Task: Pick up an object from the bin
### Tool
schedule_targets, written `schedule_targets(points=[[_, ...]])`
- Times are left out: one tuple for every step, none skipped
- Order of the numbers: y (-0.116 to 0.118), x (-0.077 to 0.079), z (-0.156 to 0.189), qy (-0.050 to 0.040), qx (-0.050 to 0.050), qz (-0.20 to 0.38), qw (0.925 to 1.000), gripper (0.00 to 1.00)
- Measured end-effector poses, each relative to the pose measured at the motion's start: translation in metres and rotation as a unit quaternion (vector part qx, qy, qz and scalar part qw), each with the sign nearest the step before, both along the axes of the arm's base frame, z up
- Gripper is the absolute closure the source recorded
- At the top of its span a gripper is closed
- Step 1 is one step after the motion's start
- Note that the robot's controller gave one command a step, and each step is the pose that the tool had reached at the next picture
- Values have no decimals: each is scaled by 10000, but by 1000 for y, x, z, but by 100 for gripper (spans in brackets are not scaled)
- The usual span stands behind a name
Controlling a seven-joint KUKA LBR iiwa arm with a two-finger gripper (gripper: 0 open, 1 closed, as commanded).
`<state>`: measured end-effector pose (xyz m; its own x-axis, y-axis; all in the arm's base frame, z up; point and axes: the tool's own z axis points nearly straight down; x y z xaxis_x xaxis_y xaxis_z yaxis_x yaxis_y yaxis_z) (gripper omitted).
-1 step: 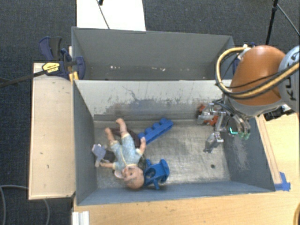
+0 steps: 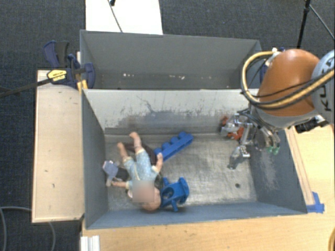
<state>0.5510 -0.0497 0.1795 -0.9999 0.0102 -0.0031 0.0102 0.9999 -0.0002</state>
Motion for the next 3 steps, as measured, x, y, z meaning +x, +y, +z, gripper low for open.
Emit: schedule_targets(points=[[33,14,-39,-14,-3,714,9975,0],[60,30,-56,1,0,2205,9754,0],[109,35,-48,-9,2,2036,9791,0]])
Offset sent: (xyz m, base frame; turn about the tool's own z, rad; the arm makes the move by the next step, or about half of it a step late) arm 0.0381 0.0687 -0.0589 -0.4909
